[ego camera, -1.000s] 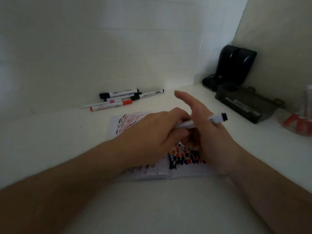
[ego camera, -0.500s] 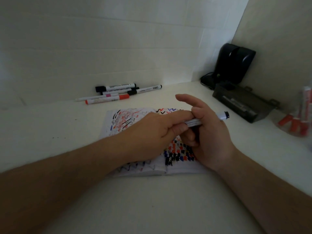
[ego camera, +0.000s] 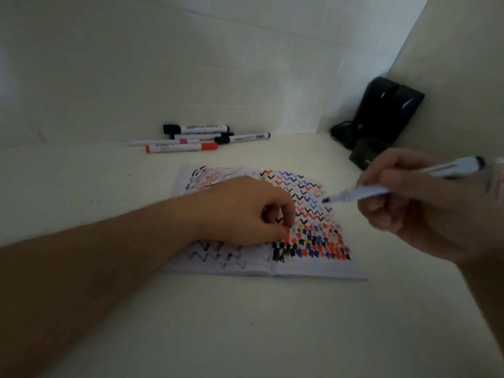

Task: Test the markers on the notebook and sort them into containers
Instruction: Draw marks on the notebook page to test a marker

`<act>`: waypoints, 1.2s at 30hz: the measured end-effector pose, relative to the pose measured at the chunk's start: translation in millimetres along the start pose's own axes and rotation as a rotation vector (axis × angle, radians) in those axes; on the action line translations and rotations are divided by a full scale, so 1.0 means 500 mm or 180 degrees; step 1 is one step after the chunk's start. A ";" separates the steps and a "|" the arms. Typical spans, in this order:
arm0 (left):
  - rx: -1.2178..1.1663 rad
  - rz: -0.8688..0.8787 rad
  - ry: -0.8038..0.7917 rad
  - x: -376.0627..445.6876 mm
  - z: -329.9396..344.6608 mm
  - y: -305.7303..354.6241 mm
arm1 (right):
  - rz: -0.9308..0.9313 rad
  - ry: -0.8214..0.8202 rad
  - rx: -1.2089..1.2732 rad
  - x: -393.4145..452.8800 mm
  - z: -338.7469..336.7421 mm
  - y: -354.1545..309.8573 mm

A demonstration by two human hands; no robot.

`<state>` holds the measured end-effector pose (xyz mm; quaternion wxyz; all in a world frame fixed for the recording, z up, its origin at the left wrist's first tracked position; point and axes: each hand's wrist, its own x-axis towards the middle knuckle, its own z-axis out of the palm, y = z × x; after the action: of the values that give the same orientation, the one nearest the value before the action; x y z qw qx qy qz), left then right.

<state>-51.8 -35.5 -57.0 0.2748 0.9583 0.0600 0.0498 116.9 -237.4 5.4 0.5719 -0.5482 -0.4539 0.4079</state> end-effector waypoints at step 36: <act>0.0251 -0.0085 -0.0074 0.014 0.008 0.009 | 0.0143 0.1132 -0.1106 -0.016 0.098 0.136</act>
<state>-43.9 -40.3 -57.3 0.2382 0.9680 0.0715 0.0326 69.6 -228.3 -63.4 0.5307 -0.7114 -0.3972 0.2334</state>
